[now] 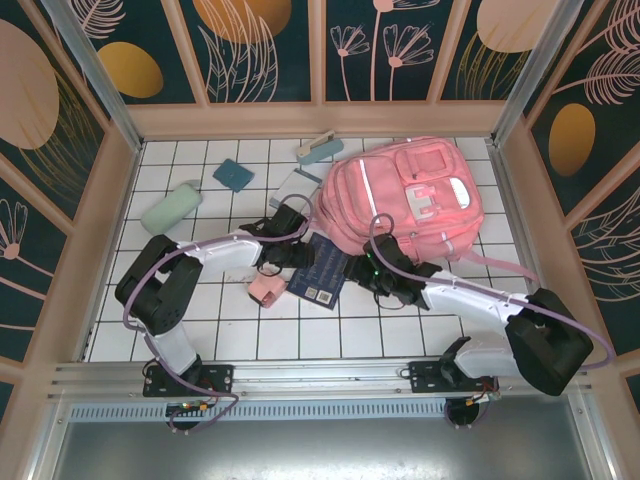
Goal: Pack the student bag
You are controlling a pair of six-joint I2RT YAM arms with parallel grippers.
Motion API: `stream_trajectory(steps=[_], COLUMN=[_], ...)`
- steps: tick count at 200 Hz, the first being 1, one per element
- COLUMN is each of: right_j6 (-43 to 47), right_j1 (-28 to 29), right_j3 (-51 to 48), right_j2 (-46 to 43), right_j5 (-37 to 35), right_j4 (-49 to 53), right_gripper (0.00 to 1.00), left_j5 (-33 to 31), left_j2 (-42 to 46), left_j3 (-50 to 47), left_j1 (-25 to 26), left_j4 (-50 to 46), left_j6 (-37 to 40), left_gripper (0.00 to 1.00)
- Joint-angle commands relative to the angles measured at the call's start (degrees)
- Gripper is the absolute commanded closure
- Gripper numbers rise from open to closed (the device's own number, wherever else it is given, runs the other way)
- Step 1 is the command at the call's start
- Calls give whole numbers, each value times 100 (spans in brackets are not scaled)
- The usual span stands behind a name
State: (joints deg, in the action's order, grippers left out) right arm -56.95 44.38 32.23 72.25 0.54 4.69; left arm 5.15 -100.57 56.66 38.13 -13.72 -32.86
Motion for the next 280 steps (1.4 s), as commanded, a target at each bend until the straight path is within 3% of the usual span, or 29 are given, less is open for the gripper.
stream_trajectory(steps=[1, 54, 101, 154, 194, 235, 280], right_j6=[-664, -768, -404, -398, -717, -680, -846], right_j1=[142, 246, 241, 66, -42, -35, -12], right_j3=[-270, -401, 11, 82, -300, -410, -332], right_j2=[55, 835, 1566, 1622, 1413, 1188, 1620], right_j5=[36, 427, 1121, 1914, 2058, 1783, 1680], right_j4=[-886, -1496, -2240, -3635, -4708, -4750, -4873], right_gripper=[49, 52, 59, 62, 64, 65, 65], left_j5=[9, 2, 369, 790, 843, 905, 1115], left_j2=[-50, -215, -134, -8, 95, 169, 203], left_j3=[-248, -474, -767, -1075, -1094, -1020, -948], left_j1=[-51, -51, -51, -51, -51, -51, -126], left_j4=[-211, -224, 81, 454, 486, 475, 493], left_j6=[174, 84, -128, -401, -440, -498, -590], left_gripper=[53, 60, 69, 73, 74, 74, 75])
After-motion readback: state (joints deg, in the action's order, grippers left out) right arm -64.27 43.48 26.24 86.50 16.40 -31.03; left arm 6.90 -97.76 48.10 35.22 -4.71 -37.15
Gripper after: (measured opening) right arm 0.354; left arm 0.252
